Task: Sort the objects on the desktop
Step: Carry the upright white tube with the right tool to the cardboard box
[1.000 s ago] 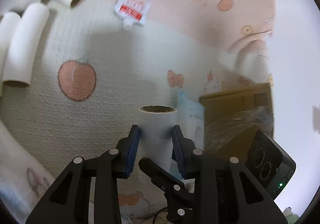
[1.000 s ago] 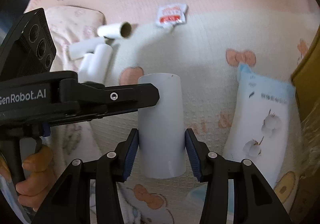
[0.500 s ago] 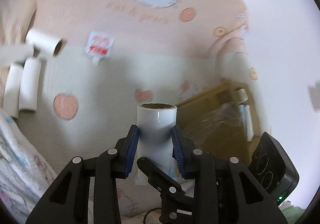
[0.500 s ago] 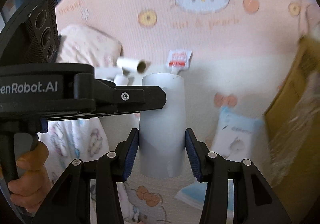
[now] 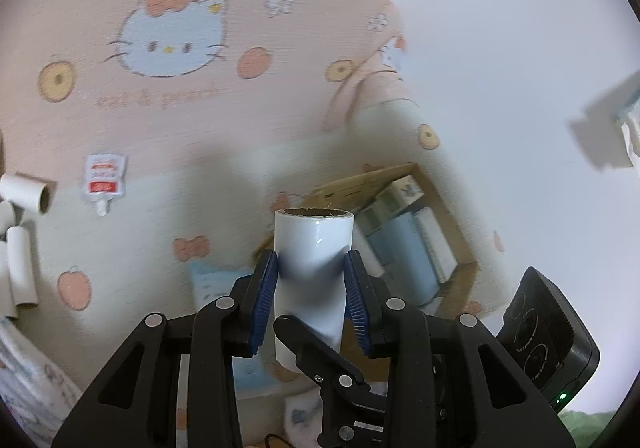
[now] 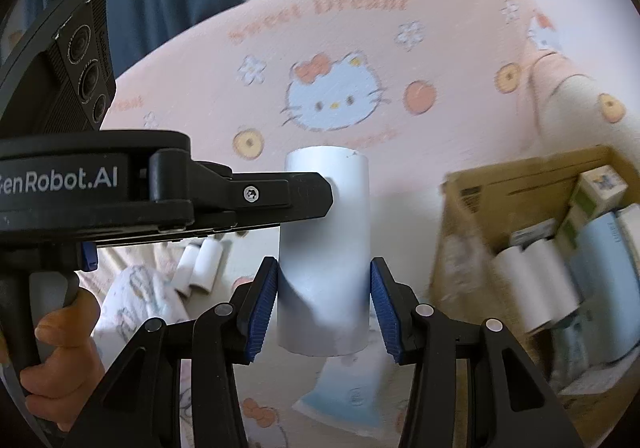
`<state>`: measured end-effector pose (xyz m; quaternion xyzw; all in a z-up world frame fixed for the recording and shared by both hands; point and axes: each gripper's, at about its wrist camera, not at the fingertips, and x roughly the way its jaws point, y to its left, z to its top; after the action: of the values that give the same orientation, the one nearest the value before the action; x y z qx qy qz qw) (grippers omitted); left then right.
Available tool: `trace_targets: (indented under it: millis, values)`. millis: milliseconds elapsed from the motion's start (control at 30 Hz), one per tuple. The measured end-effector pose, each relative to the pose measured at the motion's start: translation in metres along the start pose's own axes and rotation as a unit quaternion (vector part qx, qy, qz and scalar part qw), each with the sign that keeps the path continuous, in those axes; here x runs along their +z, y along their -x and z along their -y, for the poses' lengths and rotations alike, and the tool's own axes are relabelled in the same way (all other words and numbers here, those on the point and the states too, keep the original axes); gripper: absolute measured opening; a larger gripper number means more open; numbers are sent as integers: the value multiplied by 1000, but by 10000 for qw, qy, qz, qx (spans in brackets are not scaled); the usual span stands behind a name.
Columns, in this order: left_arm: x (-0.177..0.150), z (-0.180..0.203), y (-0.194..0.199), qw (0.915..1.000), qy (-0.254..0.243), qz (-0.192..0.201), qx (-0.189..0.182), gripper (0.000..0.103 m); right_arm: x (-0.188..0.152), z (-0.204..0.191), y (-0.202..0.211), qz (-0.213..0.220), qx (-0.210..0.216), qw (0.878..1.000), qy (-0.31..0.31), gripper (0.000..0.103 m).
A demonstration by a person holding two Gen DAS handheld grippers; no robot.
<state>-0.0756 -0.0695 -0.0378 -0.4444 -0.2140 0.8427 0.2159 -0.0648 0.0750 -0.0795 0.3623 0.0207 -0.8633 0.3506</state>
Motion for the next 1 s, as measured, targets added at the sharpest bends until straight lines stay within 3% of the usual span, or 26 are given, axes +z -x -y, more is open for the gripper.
trace_targets:
  millis: [300, 600, 900, 1000]
  values:
    - [16, 44, -34, 9983, -214, -492, -236, 37, 14, 39, 18, -88, -457, 9988, -135, 44]
    - [23, 96, -72, 9950, -518, -689, -513, 37, 17, 88, 45, -102, -990, 9948, -237, 44]
    - [37, 116, -116, 9904, -507, -1031, -775, 37, 32, 142, 41, -454, -903, 9940, -429, 44]
    - [42, 119, -134, 9894, -429, -1206, -685, 37, 34, 159, 33, -621, -789, 9936, -511, 44]
